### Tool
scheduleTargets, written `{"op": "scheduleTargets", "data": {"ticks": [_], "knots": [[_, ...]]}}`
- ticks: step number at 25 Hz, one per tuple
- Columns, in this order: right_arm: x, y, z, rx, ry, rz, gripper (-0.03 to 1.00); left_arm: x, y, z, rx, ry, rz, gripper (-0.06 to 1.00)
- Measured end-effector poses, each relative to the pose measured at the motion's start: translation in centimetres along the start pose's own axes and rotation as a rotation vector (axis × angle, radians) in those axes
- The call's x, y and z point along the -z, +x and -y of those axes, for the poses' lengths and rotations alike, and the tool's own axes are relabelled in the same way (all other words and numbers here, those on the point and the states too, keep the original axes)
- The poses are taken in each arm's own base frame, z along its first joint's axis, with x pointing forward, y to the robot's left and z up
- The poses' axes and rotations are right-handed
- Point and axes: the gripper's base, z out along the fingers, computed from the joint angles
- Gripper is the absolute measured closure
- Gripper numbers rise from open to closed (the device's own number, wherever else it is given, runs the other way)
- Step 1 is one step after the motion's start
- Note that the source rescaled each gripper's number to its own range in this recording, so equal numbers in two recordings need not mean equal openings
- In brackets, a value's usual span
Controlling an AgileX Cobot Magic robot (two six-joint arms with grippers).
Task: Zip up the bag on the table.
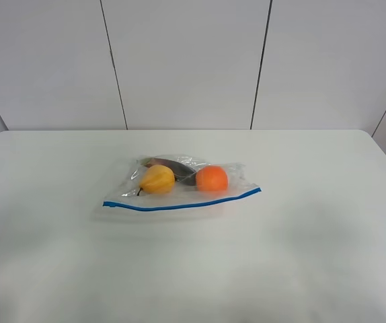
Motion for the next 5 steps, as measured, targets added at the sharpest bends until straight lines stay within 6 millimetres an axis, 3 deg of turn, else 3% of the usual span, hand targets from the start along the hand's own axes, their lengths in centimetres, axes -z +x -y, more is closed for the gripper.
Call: {"op": "scheduleTargets", "data": {"ticks": [5], "knots": [[-0.1,0.09,0.0,0.0,0.0,-0.005,-0.03,0.0,0.0,0.0,0.0,0.0,0.0,-0.04]]}}
